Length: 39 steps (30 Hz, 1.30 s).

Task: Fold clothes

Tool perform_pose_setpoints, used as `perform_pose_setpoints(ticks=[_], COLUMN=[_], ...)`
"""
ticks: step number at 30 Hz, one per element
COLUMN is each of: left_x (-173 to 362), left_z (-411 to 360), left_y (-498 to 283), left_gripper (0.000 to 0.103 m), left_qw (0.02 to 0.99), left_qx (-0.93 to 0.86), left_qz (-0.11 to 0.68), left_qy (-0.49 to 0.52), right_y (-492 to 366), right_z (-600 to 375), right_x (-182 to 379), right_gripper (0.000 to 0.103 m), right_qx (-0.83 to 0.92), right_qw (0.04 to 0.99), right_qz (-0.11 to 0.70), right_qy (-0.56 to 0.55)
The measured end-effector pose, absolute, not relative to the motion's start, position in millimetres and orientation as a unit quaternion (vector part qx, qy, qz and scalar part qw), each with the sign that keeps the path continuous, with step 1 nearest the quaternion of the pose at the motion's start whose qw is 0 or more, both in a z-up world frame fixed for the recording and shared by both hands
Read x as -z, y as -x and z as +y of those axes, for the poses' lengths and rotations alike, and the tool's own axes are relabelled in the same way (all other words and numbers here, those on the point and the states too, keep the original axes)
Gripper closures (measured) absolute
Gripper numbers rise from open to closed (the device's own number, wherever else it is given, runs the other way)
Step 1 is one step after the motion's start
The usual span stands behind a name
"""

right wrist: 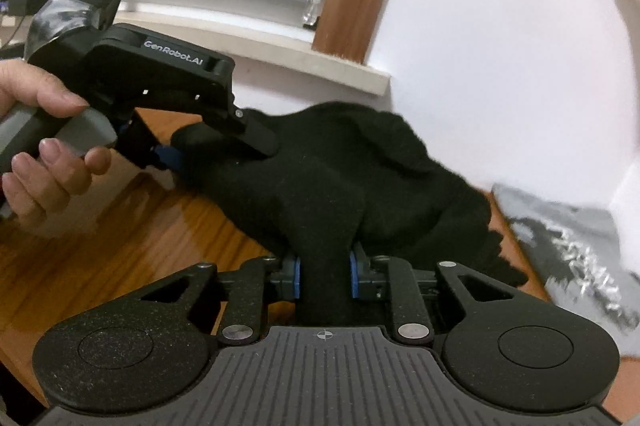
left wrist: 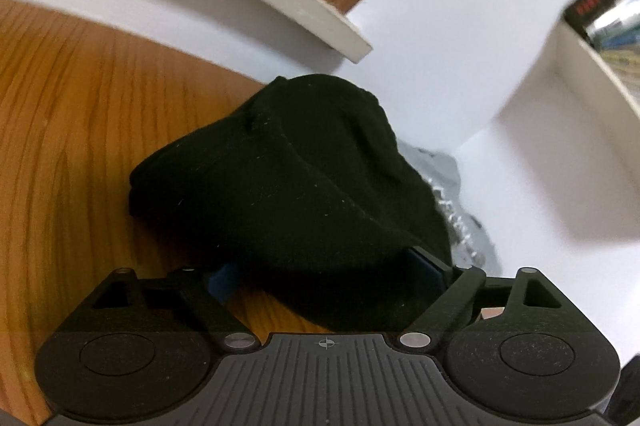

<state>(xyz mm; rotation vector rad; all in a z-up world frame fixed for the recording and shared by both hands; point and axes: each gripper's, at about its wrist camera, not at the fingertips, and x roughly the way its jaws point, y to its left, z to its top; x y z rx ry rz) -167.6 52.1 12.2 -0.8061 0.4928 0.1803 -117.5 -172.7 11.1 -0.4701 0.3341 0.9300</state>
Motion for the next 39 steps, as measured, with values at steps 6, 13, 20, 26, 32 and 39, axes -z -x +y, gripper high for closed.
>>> perform_pose_setpoints(ticks=[6, 13, 20, 26, 32, 39], left_x=[-10, -10, -9, -9, -8, -8], left_z=[44, 42, 41, 39, 38, 37], left_y=[167, 167, 165, 165, 165, 165], left_gripper=[0.012, 0.011, 0.01, 0.009, 0.009, 0.008], left_qw=[0.904, 0.908, 0.912, 0.915, 0.918, 0.918], left_qx=[-0.083, -0.08, -0.079, -0.077, -0.077, -0.077], left_qz=[0.235, 0.234, 0.234, 0.234, 0.233, 0.233], left_qy=[0.346, 0.338, 0.328, 0.319, 0.313, 0.311], right_y=[117, 117, 118, 119, 121, 122], right_z=[-172, -172, -171, -172, -171, -171], right_x=[-6, -2, 3, 7, 9, 11], right_gripper=[0.079, 0.077, 0.074, 0.071, 0.068, 0.066], right_qx=[-0.444, -0.444, -0.442, -0.438, -0.435, -0.436], right_qw=[0.853, 0.854, 0.856, 0.86, 0.862, 0.862], right_qz=[0.165, 0.165, 0.165, 0.163, 0.161, 0.16], right_qy=[0.218, 0.213, 0.212, 0.206, 0.206, 0.204])
